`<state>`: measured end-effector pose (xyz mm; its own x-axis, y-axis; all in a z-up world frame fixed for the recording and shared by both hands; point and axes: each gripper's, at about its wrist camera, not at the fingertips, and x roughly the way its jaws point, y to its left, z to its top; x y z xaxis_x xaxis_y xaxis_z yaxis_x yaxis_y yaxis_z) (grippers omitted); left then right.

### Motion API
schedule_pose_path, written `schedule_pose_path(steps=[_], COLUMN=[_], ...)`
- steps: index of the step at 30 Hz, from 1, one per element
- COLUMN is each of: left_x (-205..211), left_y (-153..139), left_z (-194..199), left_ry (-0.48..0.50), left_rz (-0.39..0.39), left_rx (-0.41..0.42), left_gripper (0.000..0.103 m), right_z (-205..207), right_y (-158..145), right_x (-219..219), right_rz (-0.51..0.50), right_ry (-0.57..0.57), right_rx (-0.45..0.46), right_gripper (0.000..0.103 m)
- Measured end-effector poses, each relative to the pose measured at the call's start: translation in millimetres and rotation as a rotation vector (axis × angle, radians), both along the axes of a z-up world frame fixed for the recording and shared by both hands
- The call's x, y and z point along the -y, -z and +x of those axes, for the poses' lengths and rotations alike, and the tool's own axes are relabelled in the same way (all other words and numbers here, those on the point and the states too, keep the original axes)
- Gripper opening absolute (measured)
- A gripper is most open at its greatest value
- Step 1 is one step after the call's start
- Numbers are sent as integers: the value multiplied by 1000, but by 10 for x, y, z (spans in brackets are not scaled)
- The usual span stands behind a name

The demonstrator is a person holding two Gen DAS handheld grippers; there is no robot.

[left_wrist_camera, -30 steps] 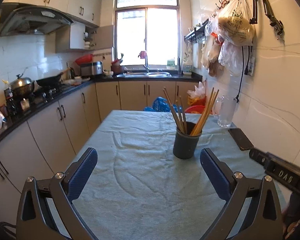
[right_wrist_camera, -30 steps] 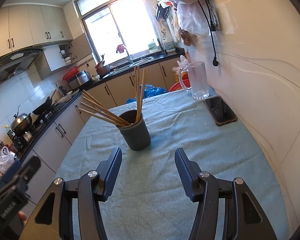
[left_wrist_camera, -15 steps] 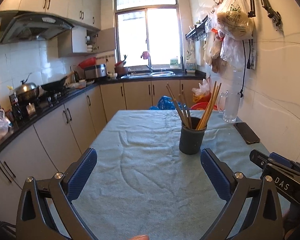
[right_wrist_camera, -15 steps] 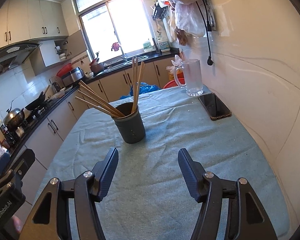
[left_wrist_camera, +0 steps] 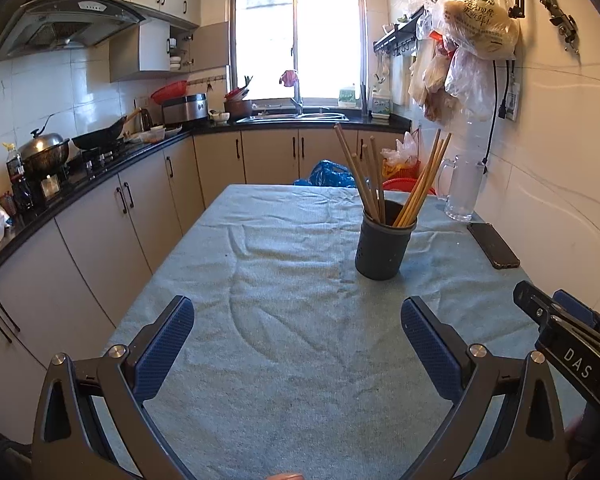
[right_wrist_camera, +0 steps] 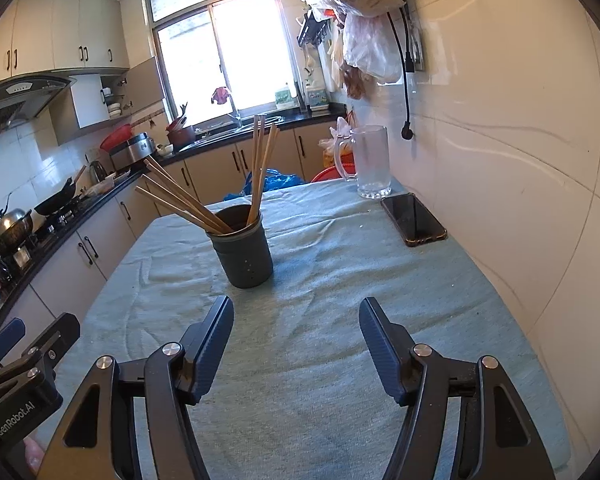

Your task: Organize utensils

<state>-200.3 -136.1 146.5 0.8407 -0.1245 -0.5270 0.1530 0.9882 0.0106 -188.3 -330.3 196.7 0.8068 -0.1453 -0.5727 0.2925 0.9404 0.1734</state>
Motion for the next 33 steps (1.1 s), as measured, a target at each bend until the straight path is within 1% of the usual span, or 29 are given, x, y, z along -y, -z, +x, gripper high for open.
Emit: schedule_pose_path(steps=[5,12,33], left_x=[12,55,117], left_y=[50,149,300], left_z=[38,108,247], left_ry=[0,-2,10], left_rz=[0,21,29], left_rx=[-25,-62,-112], left_gripper=[103,103,103], right_z=[-13,4,120], right_y=[2,9,92], right_x=[-31,-56,-53], right_rz=[-21,-45,-68], right_ry=[6,17,30], right_rx=[4,6,-18], right_gripper=[71,73,74])
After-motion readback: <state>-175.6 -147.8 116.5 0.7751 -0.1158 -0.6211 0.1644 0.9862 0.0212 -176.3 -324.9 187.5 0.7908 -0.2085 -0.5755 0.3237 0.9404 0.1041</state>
